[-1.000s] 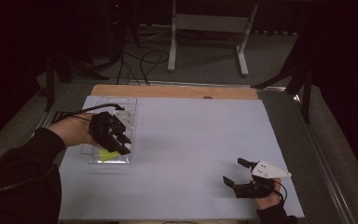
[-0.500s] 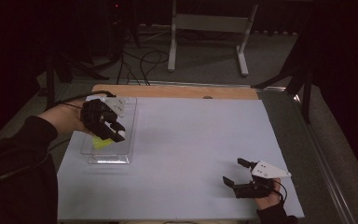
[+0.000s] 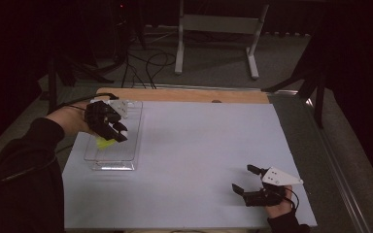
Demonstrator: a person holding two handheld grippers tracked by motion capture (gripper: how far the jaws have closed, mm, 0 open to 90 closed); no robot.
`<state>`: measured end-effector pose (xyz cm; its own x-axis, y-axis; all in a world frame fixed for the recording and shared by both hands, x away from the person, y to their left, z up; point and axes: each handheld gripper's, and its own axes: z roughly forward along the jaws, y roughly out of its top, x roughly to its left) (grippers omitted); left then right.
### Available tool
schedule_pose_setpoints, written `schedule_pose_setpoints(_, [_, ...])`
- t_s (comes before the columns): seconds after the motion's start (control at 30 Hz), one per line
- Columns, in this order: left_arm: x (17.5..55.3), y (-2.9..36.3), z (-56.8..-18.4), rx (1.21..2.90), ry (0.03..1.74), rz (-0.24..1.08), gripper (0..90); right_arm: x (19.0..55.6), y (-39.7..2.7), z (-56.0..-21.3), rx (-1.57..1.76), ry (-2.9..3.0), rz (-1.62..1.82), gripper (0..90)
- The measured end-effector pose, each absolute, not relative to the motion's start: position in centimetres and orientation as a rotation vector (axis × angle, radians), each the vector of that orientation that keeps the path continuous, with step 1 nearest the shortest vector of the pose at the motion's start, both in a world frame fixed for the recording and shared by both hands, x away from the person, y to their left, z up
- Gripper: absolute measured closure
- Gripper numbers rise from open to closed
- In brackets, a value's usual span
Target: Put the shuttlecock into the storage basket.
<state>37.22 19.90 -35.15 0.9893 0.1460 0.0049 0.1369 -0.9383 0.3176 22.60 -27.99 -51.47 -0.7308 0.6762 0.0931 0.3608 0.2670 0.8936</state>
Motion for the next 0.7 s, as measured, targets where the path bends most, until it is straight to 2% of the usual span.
schedule_pose_setpoints(0.7, [38.1,20.0,-39.7,2.862,0.147,0.024,65.0,22.6,-28.0,-51.5,0.944,2.24,1.449,9.1])
